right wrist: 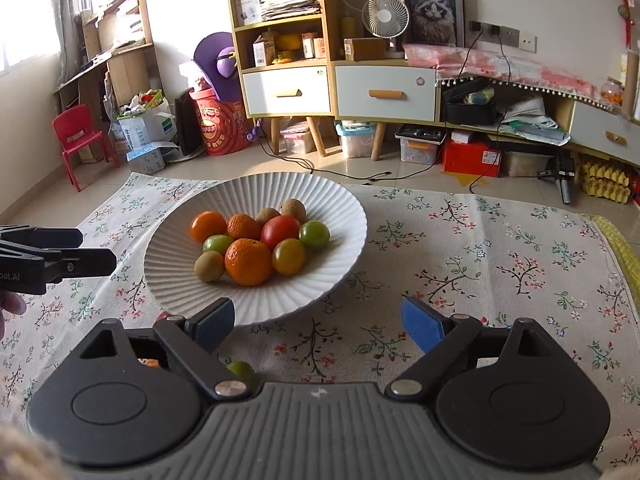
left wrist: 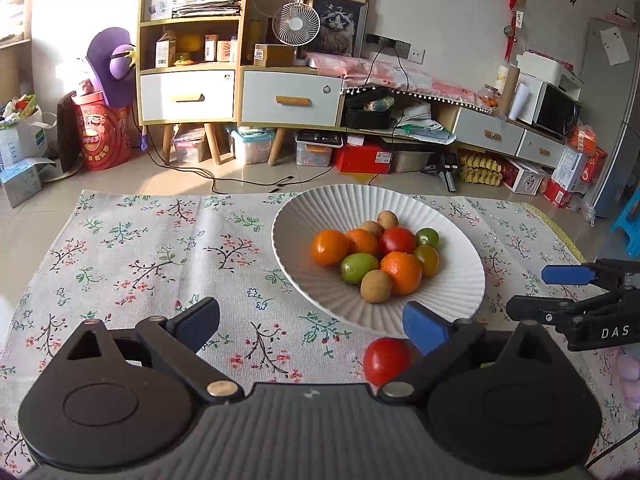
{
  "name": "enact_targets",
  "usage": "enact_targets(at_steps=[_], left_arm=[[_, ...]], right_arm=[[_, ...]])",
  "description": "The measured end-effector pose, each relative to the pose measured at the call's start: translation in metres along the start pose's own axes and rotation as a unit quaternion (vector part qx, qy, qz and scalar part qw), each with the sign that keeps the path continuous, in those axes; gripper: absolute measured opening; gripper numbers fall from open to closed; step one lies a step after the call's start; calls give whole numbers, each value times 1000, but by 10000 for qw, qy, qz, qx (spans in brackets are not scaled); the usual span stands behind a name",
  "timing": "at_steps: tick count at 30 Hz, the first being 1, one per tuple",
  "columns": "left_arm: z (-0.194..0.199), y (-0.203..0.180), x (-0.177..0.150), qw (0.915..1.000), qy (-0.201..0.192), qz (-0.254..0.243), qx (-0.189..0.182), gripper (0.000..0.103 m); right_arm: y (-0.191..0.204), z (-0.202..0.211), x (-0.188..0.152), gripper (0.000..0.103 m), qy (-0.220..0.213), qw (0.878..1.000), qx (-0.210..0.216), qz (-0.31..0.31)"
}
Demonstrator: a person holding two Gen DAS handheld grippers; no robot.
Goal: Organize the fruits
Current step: 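Withdraw both grippers from the bowl toward the remaining fruit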
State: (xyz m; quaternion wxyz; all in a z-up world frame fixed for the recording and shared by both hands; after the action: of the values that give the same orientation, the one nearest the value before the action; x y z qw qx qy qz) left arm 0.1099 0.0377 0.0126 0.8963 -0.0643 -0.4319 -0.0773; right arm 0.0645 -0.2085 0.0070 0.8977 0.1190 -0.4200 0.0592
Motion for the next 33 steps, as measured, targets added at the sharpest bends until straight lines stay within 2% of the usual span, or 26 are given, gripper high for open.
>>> enact_targets(at_steps=[12, 18, 27, 33], left_arm=[[24, -6, -25, 9999, 85, -33, 119, 95], [19, -5, -48, 9996, 237, 115, 52, 95], [17, -23, -71, 9993, 226, -308, 46, 95], [7, -26, -80, 9985, 284, -441, 135, 95]], right_arm=[[13, 18, -17, 102, -61, 9999, 110, 30], [19, 18, -32, 102, 36, 9997, 133, 197], [21, 18, -48, 102, 121, 9997, 66, 221], [27, 15, -61, 102, 319, 9985, 89, 447]])
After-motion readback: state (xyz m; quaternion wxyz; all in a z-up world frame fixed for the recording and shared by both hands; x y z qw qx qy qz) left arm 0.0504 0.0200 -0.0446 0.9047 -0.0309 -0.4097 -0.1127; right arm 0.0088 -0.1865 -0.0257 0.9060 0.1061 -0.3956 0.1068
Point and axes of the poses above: each gripper's, at about its wrist camera, not at the fingertips, and z roughly against the way its jaws point, y to its left, x to its top, the point moved 1 cm from there along -z, roughly the way its jaws point, and after that the axes turned 5 degrees about x, right-handed, at the moved point
